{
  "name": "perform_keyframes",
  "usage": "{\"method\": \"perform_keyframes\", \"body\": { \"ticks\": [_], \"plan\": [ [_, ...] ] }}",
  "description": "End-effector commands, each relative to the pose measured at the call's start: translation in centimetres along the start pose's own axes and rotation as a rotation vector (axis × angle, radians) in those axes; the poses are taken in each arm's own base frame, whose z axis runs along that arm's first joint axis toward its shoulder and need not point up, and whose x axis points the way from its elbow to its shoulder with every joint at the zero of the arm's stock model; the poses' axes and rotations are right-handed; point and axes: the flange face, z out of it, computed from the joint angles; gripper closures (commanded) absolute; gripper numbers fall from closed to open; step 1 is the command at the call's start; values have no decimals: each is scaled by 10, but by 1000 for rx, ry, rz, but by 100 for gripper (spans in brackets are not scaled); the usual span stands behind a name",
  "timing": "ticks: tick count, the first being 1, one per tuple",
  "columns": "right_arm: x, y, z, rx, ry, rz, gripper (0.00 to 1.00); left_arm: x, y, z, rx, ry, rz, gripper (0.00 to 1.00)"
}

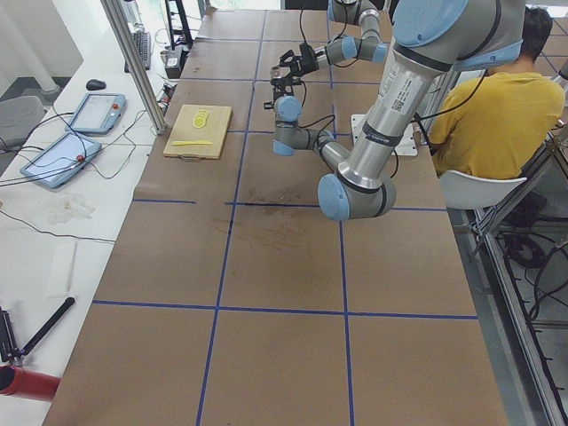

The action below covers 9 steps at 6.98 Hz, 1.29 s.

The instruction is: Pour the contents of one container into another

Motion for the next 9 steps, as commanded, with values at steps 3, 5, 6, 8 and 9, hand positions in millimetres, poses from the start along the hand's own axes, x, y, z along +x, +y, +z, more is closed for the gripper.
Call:
{"method": "perform_keyframes", "body": {
  "ticks": [3,5,6,8,9],
  "plan": [
    [-6,-13,-1,-16,11,-42,100,0,1,0,0,0,0,100],
    [-8,-20,-2,-15,25,-56,100,0,0,0,2,0,1,100],
    [-7,-21,-1,-16,43,-136,100,0,0,0,2,0,1,100],
    [-8,-21,1,-11,67,-216,100,0,1,0,0,0,0,100],
    [-7,-30,0,-1,115,-361,100,0,0,0,2,0,1,100]
  ]
}}
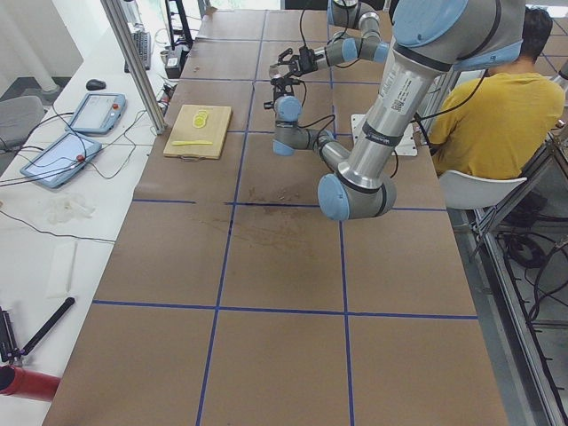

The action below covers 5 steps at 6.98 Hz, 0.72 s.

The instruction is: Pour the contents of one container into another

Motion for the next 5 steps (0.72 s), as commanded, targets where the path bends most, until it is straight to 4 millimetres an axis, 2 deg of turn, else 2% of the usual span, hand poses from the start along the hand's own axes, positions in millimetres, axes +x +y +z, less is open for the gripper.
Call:
{"method": "perform_keyframes", "body": {
  "ticks": [1,5],
  "plan": [
    [2,-7,0,7,46,-150,100,1,0,1,0,2,0,100],
    [-2,-4,2,0,53,-252,100,1,0,1,0,2,0,100]
  ]
}}
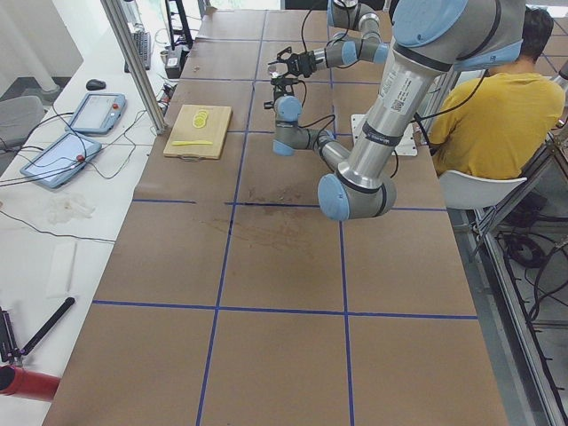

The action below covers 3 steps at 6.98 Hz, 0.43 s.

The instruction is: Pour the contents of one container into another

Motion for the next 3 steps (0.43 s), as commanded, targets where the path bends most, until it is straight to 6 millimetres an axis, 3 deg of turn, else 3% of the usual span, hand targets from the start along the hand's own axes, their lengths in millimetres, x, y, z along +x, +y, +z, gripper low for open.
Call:
{"method": "perform_keyframes", "body": {
  "ticks": [1,3],
  "plan": [
    [1,-1,0,2,11,-49,100,-1,0,0,0,-1,0,100],
    [2,-1,0,3,17,-109,100,-1,0,0,0,-1,0,100]
  ]
}}
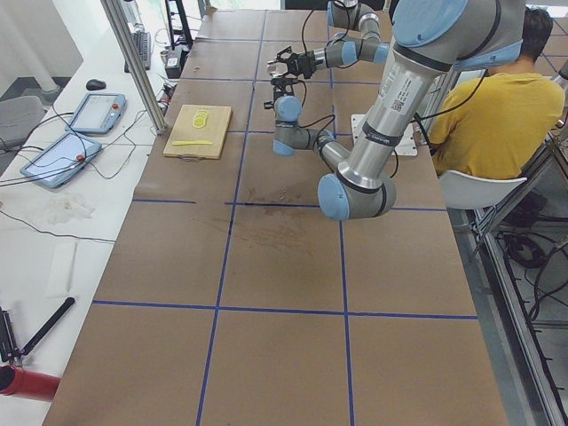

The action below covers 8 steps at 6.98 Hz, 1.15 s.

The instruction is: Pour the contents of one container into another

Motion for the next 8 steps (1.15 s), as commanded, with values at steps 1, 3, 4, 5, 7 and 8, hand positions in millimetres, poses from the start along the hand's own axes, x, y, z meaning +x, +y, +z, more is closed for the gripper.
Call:
{"method": "perform_keyframes", "body": {
  "ticks": [1,3,4,5,7,8],
  "plan": [
    [1,0,0,1,9,-48,100,0,0,0,0,0,0,100],
    [2,0,0,2,15,-69,100,0,0,0,0,0,0,100],
    [2,0,0,2,15,-73,100,0,0,0,0,0,0,100],
    [2,0,0,2,15,-73,100,1,0,0,0,1,0,100],
    [5,-2,-2,7,13,-49,100,0,0,0,0,0,0,100],
    [11,-3,-3,15,7,34,100,0,1,0,-1,0,0,100]
  ]
}}
